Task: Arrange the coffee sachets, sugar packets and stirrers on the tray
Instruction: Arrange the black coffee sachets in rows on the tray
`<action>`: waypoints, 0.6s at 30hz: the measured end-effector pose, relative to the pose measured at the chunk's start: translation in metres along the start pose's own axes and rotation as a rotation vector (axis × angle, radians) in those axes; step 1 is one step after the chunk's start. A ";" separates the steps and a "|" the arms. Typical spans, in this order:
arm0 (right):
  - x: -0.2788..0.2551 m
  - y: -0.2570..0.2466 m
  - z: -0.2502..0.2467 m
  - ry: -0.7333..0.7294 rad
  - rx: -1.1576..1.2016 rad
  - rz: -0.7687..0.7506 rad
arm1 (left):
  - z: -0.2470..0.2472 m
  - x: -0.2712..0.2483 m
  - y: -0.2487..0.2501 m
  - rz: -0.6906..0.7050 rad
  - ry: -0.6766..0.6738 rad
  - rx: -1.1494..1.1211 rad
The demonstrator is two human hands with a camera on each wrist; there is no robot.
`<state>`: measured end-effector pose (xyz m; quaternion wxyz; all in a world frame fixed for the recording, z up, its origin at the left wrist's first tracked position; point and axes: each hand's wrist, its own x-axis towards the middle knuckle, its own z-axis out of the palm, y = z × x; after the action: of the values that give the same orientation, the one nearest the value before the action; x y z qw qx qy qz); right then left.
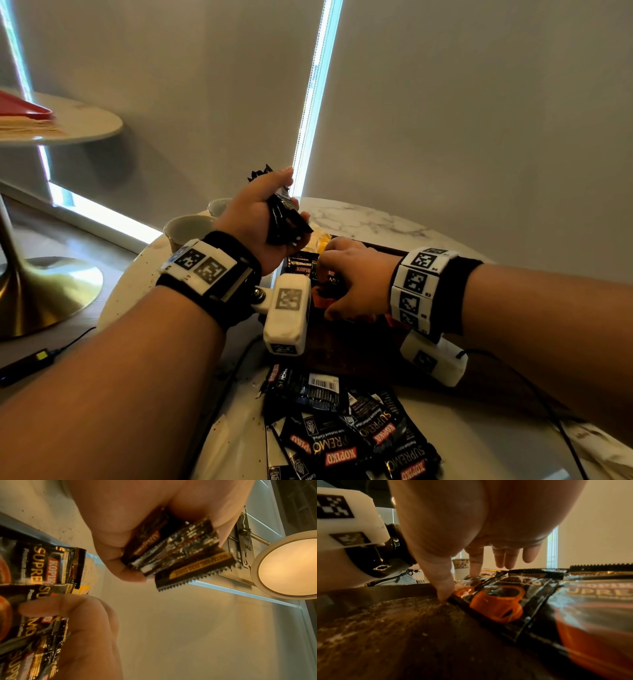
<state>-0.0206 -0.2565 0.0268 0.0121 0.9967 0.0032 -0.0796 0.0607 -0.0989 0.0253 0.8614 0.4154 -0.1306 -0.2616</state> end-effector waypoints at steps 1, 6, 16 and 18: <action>0.000 0.001 -0.001 0.008 0.008 0.001 | 0.000 -0.001 0.000 0.000 -0.004 0.007; -0.006 0.004 -0.007 0.046 0.056 -0.014 | 0.000 -0.003 0.001 -0.038 -0.027 0.034; -0.014 0.006 -0.015 0.087 0.087 -0.021 | -0.003 -0.005 0.000 -0.094 -0.046 0.008; -0.017 0.008 -0.020 0.167 0.155 -0.022 | -0.002 -0.005 0.000 -0.114 -0.053 -0.017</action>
<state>-0.0344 -0.2638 0.0492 -0.0660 0.9978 0.0090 0.0036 0.0571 -0.0947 0.0240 0.8449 0.4075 -0.1275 -0.3221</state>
